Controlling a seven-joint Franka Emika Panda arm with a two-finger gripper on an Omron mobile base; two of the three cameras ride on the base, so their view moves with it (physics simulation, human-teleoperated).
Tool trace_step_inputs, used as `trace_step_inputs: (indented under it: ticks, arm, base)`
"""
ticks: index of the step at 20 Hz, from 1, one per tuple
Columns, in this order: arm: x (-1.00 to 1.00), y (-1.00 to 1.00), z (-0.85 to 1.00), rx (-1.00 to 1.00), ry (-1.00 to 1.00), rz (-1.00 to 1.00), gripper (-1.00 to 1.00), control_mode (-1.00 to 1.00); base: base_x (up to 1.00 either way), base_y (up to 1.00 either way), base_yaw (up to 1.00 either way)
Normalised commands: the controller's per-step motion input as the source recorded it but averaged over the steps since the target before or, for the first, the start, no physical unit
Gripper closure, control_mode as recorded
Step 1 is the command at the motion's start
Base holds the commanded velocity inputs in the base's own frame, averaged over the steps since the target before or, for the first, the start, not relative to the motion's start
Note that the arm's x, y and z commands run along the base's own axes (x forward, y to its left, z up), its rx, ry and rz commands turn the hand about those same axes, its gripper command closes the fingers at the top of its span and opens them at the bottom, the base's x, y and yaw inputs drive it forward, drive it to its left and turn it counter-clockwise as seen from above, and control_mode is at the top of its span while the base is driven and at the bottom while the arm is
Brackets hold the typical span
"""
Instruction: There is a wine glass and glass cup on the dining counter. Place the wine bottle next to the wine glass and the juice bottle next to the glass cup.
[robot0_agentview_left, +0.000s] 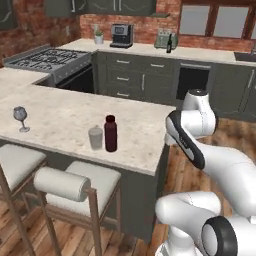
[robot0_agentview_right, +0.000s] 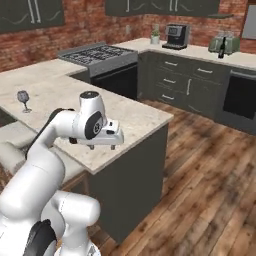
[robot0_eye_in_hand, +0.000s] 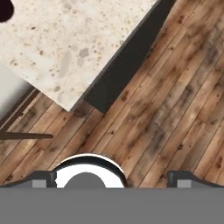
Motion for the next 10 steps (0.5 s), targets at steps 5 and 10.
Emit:
trace_step_inputs:
  ticks: [5,10]
  arm:
    - [0.00,0.00,0.00,0.00,0.00,0.00,-1.00,1.00]
    - [0.00,0.00,0.00,0.00,0.00,0.00,-1.00,1.00]
  base:
    - [0.00,0.10,-0.94]
    - [-0.02,-0.07,-0.72]
